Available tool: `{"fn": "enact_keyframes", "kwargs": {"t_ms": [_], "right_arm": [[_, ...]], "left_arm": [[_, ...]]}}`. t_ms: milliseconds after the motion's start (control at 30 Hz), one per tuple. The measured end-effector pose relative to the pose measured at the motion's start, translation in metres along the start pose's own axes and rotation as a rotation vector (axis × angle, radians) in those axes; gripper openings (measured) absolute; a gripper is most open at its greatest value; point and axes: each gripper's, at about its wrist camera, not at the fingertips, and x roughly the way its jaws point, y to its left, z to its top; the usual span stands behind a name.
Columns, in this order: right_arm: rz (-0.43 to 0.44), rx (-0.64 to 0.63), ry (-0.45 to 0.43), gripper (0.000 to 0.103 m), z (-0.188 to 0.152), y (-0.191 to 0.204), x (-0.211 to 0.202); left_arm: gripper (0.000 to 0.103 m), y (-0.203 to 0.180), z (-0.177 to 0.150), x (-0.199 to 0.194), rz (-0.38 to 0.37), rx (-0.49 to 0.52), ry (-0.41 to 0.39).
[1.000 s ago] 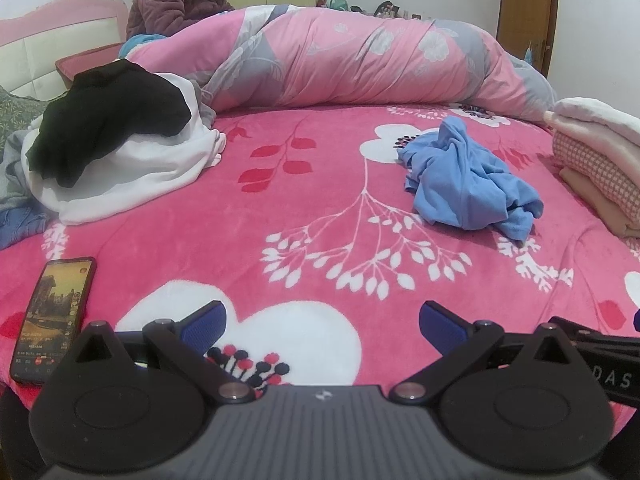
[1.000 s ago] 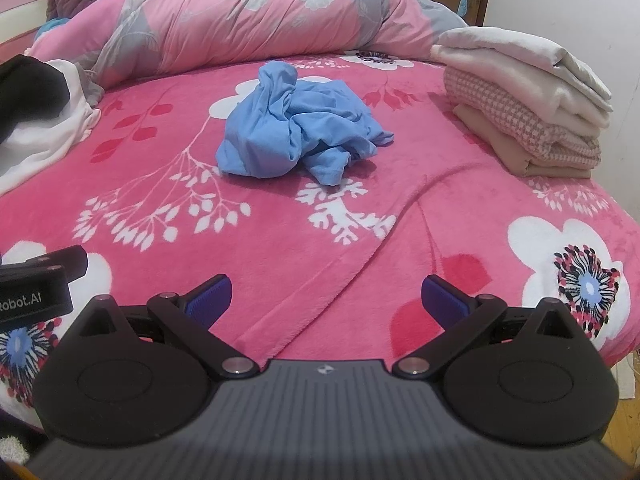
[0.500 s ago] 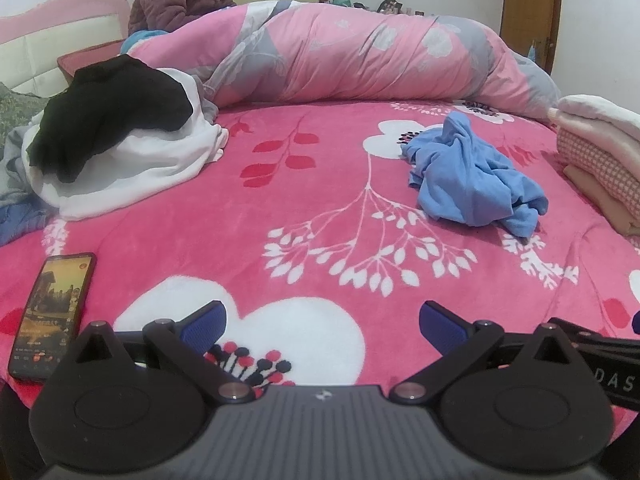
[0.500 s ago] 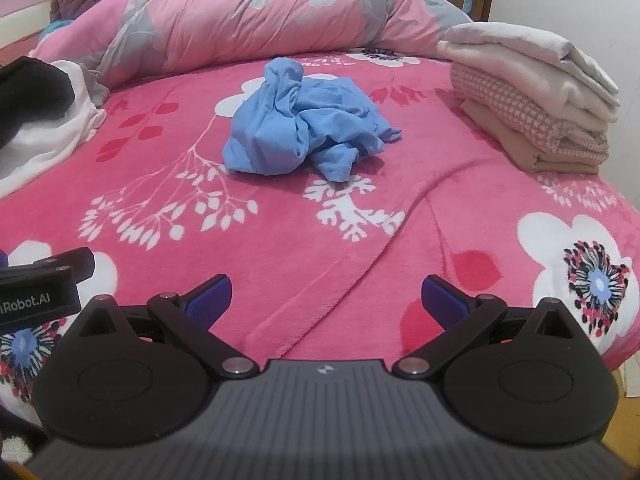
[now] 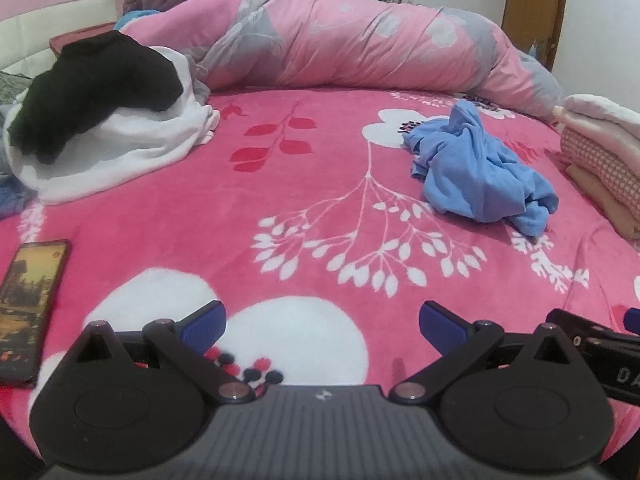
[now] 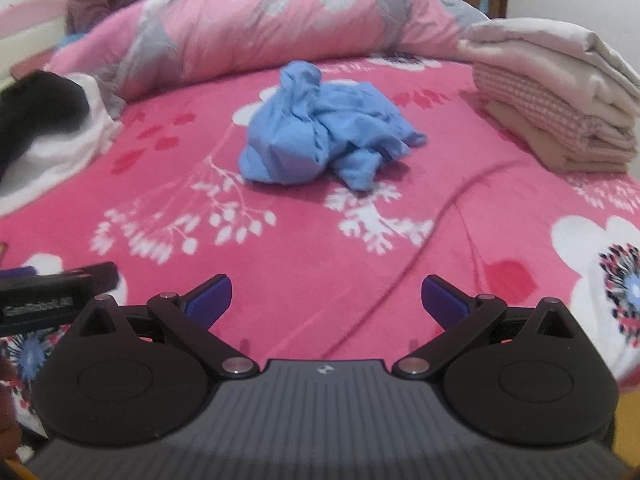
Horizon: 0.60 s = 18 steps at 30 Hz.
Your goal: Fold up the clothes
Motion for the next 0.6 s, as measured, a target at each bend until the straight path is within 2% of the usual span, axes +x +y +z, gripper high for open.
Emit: {"fn": "enact_keyframes", "kwargs": {"t_ms": [300, 433, 600], "right_arm": [[0.119, 0.047, -0.149, 0.102, 0.012, -0.026, 0.014], [0.162, 0.084, -0.206, 0.102, 0.027, -0.051, 0.029], [0.141, 0.105, -0.25, 0.102, 0.058, -0.086, 0.063]], "left_arm": [[0.103, -0.004, 0.03, 0.031, -0.096, 0.016, -0.054], [0.103, -0.015, 0.053, 0.047, -0.196, 0.044, -0.099], [0.103, -0.04, 0.082, 0.074, -0.312, 0.055, -0.155]]}}
